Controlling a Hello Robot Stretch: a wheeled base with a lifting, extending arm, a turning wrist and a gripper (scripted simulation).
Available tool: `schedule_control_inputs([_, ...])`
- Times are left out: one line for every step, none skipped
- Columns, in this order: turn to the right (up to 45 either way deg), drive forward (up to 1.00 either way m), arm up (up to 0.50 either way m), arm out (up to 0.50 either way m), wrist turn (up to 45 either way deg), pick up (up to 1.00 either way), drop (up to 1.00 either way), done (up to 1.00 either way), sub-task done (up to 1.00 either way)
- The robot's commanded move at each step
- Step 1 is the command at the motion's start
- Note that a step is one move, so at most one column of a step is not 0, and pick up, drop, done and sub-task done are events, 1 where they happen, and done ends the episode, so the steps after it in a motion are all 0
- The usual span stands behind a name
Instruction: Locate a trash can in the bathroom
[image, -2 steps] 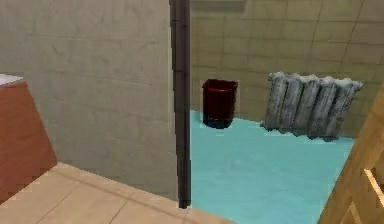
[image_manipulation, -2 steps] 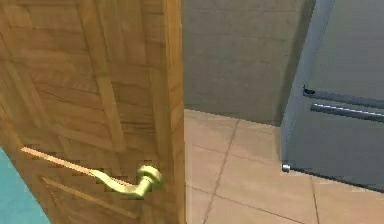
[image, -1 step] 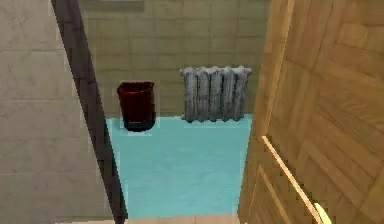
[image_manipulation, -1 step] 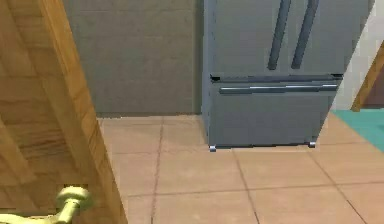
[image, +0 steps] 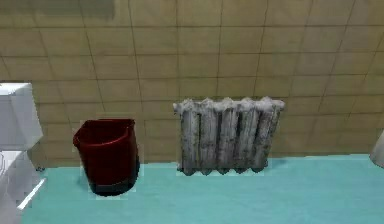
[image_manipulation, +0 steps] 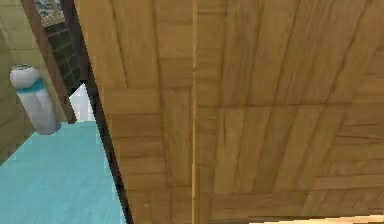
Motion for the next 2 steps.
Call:
schedule_control_inputs([0.0,0.75,0.0,0.0,0.0,0.0,0.0,0.0,0.0])
schedule_control_inputs([-45.0,0.0,0.0,0.0,0.0,0.0,0.0,0.0,0.0])
